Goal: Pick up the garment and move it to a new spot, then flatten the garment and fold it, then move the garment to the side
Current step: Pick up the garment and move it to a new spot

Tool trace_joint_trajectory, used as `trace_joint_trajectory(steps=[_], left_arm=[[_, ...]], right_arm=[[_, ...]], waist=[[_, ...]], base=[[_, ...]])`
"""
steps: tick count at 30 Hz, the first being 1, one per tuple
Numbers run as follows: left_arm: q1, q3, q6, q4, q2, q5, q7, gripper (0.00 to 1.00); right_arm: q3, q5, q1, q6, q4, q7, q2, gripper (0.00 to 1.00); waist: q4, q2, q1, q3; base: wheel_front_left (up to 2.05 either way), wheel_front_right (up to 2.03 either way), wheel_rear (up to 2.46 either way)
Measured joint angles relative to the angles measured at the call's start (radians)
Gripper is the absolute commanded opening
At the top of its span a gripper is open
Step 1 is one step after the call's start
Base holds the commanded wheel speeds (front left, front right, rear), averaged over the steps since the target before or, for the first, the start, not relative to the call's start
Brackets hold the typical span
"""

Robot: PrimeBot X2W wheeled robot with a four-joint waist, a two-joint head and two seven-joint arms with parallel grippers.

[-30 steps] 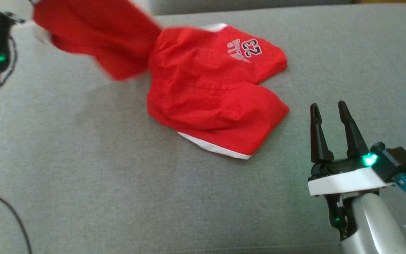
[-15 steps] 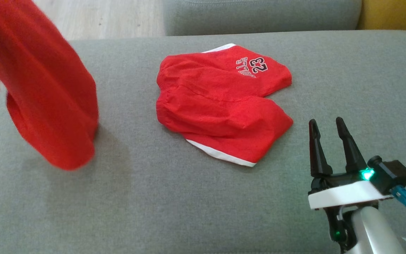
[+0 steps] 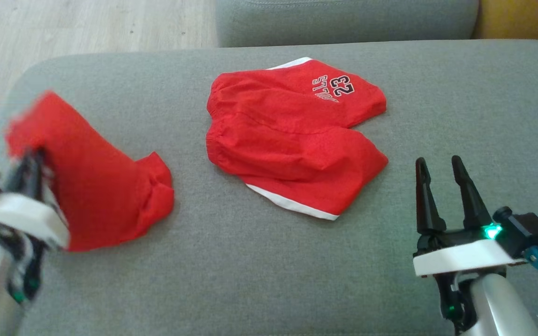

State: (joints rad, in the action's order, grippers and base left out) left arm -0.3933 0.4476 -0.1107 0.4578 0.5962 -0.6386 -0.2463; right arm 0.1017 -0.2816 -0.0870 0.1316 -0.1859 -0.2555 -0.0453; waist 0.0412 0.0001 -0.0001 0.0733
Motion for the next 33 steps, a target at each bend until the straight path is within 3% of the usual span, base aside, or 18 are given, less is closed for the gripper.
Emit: trace_joint_trajectory(steps=[7,8,9,10,13,18,20,21,24,28,33], left_arm=[[0.065,0.065,0.055,0.102,-0.101,-0.033,0.010,0.00],[0.063,0.073,0.063,0.119,-0.109,-0.035,0.024,0.13],[0.063,0.088,0.069,0.137,-0.116,-0.034,0.032,0.50],[0.063,0.092,0.067,0.158,-0.126,-0.034,0.035,1.00],[0.063,0.089,0.062,0.194,-0.142,-0.034,0.030,1.00],[0.053,0.043,0.019,0.171,-0.149,-0.010,0.000,1.00],[0.051,-0.004,-0.007,0.106,-0.153,0.012,-0.002,1.00],[0.049,-0.071,-0.028,0.002,-0.164,0.046,-0.003,1.00],[0.052,-0.142,-0.039,-0.148,-0.193,0.109,-0.004,1.00],[0.095,-0.182,-0.029,-0.283,-0.250,0.172,-0.010,1.00],[0.195,-0.180,-0.005,-0.355,-0.334,0.229,-0.010,1.00]], right_arm=[[-0.009,0.002,0.000,0.000,0.001,0.000,0.000,1.00],[-0.009,0.002,0.000,0.000,0.001,0.000,0.000,1.00],[-0.009,0.002,0.000,0.000,0.001,0.000,0.000,1.00],[-0.009,0.002,0.000,0.000,0.001,0.000,0.000,1.00],[-0.009,0.002,0.000,0.000,0.000,0.000,0.000,1.00],[-0.009,0.002,0.000,0.000,0.000,0.000,0.000,1.00],[-0.010,0.002,0.000,0.000,0.000,0.000,0.000,1.00],[-0.013,0.002,0.001,0.000,0.000,0.000,0.000,1.00],[-0.015,0.002,0.010,0.000,0.000,0.000,0.000,1.00],[-0.024,0.002,0.022,0.000,0.000,0.000,0.000,1.00],[-0.046,0.007,0.022,0.000,0.000,0.000,0.000,1.00]], waist=[[0.001,0.0000,0.0000,0.012],[0.002,0.0000,0.0000,0.013],[0.003,0.0000,0.0000,0.013],[0.003,0.0000,0.0000,0.013],[0.002,0.0000,0.0000,0.013],[0.000,0.0000,0.0000,0.008],[0.001,0.0000,0.0000,0.004],[0.002,0.0000,0.0000,0.000],[0.003,0.0000,0.0000,-0.007],[0.002,0.0000,0.0000,-0.014],[-0.001,0.0000,0.0000,-0.029]], base=[[0.00,0.00,0.00],[0.00,0.00,0.00],[0.00,0.00,0.00],[0.00,0.00,0.00],[0.00,0.00,0.00],[0.00,0.00,0.00],[0.00,0.00,0.00],[0.00,0.00,0.00],[0.00,0.00,0.00],[0.00,0.00,0.00],[0.00,0.00,0.00]])
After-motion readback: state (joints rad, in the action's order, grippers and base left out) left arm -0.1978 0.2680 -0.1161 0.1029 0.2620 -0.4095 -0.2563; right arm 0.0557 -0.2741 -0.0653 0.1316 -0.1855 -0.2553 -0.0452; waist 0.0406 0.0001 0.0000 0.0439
